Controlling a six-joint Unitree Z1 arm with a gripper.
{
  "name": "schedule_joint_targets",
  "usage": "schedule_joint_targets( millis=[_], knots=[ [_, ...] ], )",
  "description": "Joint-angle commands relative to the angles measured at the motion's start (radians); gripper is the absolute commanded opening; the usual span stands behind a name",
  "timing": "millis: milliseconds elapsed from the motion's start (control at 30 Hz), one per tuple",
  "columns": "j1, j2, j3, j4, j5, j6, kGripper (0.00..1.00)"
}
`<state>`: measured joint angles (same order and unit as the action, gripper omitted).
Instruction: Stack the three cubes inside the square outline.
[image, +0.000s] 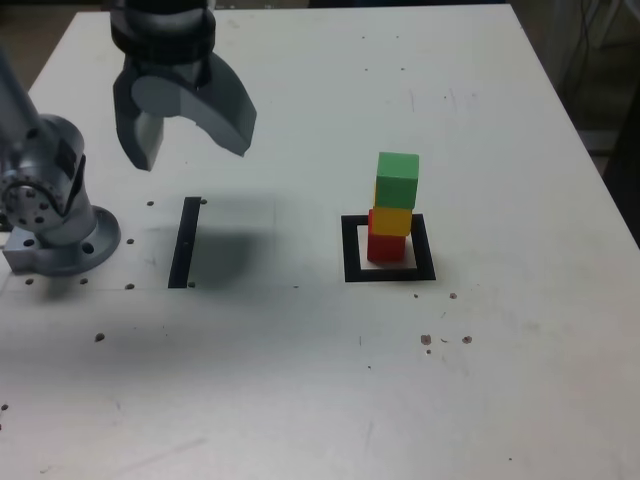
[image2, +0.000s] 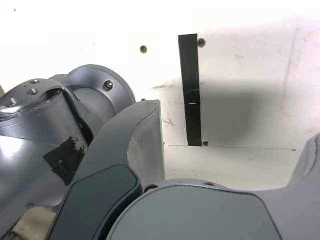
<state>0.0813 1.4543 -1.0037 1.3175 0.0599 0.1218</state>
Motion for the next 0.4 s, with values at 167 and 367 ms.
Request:
schedule_joint_targets(
  millis=[167, 367],
  knots=[
    [0.016, 0.0, 0.172, -0.191, 0.0, -0.001, 0.99],
    [0.011, -0.002, 0.277, -0.283, -0.003, -0.008, 0.99]
  ],
)
